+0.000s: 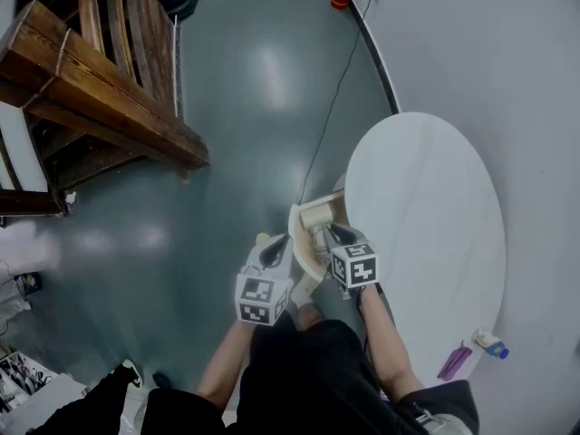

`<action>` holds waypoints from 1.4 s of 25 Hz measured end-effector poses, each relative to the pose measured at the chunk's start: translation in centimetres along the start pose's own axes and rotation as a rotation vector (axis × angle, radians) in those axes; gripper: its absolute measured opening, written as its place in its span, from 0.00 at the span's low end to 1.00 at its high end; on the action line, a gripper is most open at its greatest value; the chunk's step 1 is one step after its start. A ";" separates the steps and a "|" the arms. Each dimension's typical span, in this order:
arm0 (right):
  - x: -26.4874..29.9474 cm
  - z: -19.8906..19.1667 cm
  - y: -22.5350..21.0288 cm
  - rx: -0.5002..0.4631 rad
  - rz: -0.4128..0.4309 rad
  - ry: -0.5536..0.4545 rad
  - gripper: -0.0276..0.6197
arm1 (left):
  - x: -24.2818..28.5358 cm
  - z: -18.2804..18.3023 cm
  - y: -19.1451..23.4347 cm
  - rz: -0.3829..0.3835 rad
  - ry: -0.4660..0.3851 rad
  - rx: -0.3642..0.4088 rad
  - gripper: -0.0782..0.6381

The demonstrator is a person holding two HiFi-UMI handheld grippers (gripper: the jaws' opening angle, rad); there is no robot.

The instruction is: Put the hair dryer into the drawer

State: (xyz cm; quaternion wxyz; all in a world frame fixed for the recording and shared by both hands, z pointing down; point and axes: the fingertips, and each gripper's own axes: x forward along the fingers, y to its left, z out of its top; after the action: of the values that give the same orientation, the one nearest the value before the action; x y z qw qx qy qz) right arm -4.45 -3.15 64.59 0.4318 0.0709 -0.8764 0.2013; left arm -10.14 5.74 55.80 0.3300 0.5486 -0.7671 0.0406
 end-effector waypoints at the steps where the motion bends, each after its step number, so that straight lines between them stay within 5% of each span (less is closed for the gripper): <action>1: -0.8 0.7 0.1 -0.003 -0.005 -0.024 0.13 | -0.3 0.7 -0.2 -0.002 -0.009 0.007 0.12; 15: -12.7 7.9 2.0 -0.074 -0.013 -0.359 0.05 | -4.2 7.4 -5.6 -0.022 -0.132 0.128 0.12; 27: -22.5 8.7 3.5 -0.165 -0.022 -0.577 0.05 | -8.9 10.7 -8.9 0.017 -0.271 0.198 0.12; 35: -26.5 7.2 3.1 -0.200 -0.053 -0.654 0.05 | -10.6 10.3 -9.9 0.039 -0.291 0.215 0.12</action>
State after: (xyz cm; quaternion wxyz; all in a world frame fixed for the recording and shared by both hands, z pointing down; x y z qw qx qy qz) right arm 5.71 -4.61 38.93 0.1380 0.1117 -0.9816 0.0700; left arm -4.38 6.13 38.96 0.1543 0.5659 -0.8084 0.0489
